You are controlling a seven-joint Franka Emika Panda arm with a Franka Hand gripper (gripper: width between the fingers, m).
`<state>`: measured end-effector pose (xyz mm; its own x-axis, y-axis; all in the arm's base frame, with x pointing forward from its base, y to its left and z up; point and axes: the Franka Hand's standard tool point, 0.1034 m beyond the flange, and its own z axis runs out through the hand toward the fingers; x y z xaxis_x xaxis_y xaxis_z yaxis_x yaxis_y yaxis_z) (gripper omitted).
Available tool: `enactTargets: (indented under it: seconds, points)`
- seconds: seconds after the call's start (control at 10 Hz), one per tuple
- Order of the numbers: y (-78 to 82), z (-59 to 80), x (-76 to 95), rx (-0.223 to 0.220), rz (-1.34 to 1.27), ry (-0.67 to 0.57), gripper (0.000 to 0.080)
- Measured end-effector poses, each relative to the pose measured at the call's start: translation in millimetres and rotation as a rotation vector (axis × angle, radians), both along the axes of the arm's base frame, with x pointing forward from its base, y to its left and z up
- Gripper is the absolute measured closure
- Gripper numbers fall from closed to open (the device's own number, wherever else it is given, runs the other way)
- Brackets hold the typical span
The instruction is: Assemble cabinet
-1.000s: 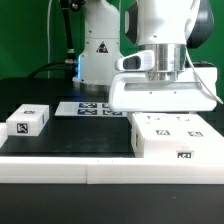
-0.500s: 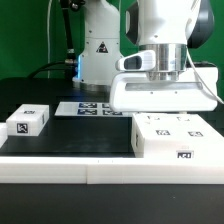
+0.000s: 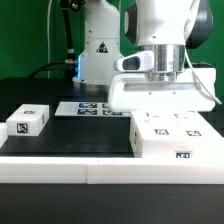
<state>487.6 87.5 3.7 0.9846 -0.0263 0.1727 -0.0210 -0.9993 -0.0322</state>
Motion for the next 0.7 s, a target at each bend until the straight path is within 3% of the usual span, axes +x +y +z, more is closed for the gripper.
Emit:
enactTargets:
  seconds: [0.4, 0.7]
  points:
    - [0.7, 2.3, -0.1, 0.001, 0.001, 0.003, 0.0797]
    - [-3.7, 31.9, 2.7, 0.007, 0.025, 0.009, 0.0797]
